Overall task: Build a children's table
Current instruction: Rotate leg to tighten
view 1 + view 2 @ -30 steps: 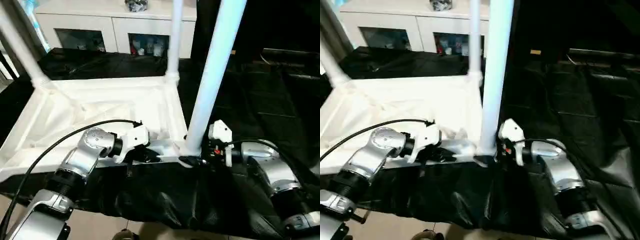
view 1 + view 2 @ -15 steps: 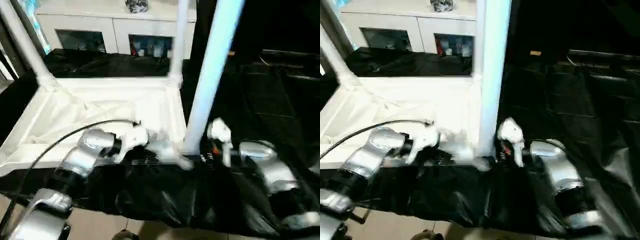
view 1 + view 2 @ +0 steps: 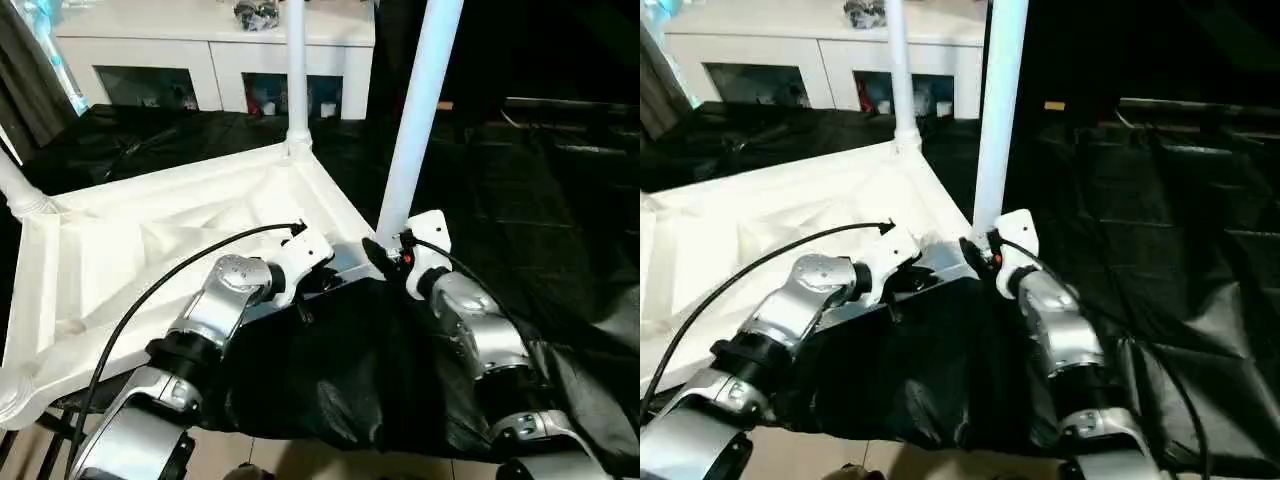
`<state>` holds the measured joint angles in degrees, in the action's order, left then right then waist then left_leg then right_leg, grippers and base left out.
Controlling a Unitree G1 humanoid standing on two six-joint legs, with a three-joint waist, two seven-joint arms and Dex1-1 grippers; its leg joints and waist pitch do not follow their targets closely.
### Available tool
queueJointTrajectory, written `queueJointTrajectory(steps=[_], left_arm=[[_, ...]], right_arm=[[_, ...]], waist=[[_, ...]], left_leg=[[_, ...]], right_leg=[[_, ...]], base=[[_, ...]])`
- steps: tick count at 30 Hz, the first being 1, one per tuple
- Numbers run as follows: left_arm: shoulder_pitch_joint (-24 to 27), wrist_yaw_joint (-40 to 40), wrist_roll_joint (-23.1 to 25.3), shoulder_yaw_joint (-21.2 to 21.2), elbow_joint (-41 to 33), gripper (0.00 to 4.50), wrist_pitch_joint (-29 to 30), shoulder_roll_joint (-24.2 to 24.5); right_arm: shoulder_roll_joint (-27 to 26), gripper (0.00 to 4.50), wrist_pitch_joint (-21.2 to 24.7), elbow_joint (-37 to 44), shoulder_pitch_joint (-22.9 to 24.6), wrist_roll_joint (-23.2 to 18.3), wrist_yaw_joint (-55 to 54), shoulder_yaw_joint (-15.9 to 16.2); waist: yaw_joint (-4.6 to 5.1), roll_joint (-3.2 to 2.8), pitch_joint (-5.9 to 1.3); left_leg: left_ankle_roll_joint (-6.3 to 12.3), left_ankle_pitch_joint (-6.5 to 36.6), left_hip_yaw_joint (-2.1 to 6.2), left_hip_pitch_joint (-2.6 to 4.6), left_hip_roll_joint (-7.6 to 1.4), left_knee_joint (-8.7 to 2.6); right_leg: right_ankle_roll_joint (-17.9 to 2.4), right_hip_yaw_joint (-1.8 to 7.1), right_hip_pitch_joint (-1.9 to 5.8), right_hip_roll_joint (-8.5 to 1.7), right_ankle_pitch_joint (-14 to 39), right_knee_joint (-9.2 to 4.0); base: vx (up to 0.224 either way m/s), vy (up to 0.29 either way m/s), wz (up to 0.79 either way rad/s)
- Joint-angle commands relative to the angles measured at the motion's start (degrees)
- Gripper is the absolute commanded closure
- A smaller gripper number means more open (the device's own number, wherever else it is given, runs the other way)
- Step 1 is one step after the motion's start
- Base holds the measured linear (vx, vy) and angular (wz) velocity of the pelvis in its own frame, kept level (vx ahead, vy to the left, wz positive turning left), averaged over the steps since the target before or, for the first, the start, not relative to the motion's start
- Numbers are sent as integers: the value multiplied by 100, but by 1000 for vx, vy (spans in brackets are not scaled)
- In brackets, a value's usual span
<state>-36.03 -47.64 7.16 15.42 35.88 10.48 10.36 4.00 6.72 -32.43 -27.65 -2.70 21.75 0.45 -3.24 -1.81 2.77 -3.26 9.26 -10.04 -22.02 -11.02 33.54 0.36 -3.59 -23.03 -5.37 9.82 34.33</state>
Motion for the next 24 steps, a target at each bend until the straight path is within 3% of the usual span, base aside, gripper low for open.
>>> queueJointTrajectory(steps=[1,5,8,13,16,20,24], left_arm=[[-178,65,-81,112,-154,450,-194,-236],[-46,-215,-161,85,-280,450,-369,-29],[45,-464,-246,82,-390,450,-453,97],[213,-1214,-415,126,-578,450,-683,496],[259,-1541,-527,113,-657,450,-715,654],[305,-1992,-595,119,-702,450,-807,996],[365,-2250,-639,134,-766,450,-847,1168]], right_arm=[[-380,98,100,-35,48,-133,542,523],[-53,57,-69,122,133,14,779,634],[130,57,-128,188,153,-24,1043,636],[734,57,-227,512,233,-153,2321,843],[1029,57,-162,757,321,-243,2976,1022],[1607,57,83,1199,484,-411,4115,1397],[1790,57,27,1231,515,-353,4466,1494]], waist=[[10,2,-348],[9,-3,-350],[6,5,-365],[-2,2,-397],[-38,-3,-401],[-75,9,-387],[-87,9,-363]], left_leg=[[-36,2119,70,109,-152,-463],[-35,2211,71,117,-158,-463],[2,2038,63,100,-161,-457],[254,1451,31,79,-170,-410],[351,1333,20,82,-187,-394],[377,1414,18,93,-214,-405],[244,1739,12,115,-216,-428]], right_leg=[[-989,190,195,-260,2027,-510],[-991,194,196,-271,2062,-516],[-1063,201,218,-269,1795,-487],[-1348,201,265,-253,938,-394],[-1463,191,283,-239,674,-356],[-1524,181,290,-234,736,-343],[-1434,204,251,-261,1282,-396]], base=[[0,0,0],[0,0,0],[0,0,0],[0,0,0],[0,0,0],[0,0,0],[0,0,0]])
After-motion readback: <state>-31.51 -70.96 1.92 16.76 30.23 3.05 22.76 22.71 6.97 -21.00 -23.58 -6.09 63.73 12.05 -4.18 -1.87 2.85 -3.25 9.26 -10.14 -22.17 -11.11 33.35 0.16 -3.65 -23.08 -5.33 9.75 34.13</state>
